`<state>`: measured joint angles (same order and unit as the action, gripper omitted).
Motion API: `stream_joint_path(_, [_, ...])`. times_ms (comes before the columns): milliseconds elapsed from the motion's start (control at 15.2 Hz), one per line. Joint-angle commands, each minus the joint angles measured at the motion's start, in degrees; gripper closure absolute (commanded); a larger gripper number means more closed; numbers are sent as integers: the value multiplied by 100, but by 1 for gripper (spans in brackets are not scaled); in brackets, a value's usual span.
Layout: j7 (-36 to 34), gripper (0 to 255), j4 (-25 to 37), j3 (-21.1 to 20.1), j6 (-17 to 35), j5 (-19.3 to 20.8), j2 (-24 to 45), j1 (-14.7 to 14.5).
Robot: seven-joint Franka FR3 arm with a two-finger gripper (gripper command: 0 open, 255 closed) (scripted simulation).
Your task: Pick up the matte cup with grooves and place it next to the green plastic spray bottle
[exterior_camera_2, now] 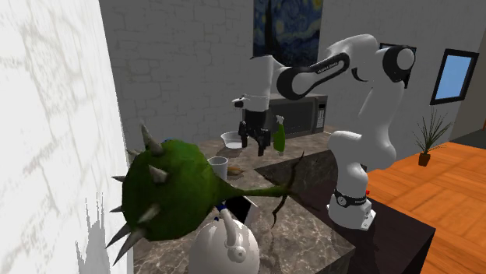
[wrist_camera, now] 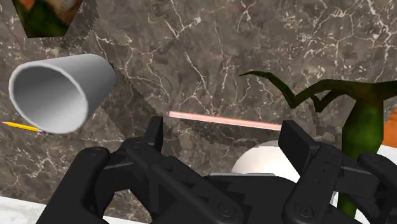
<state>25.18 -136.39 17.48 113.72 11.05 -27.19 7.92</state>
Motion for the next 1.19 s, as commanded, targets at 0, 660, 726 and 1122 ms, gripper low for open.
stream_joint_path(0, [204,0,129,195,246,10,352,27])
stream_joint_path(660, [1495,0,1112,1110,1223,-530,2293,168])
stream_joint_path(726, [1649,0,1248,1176,1292,-648,2511,197])
stream_joint_path(1122, [1849,0,1181,1220,1703,-868,2892,251])
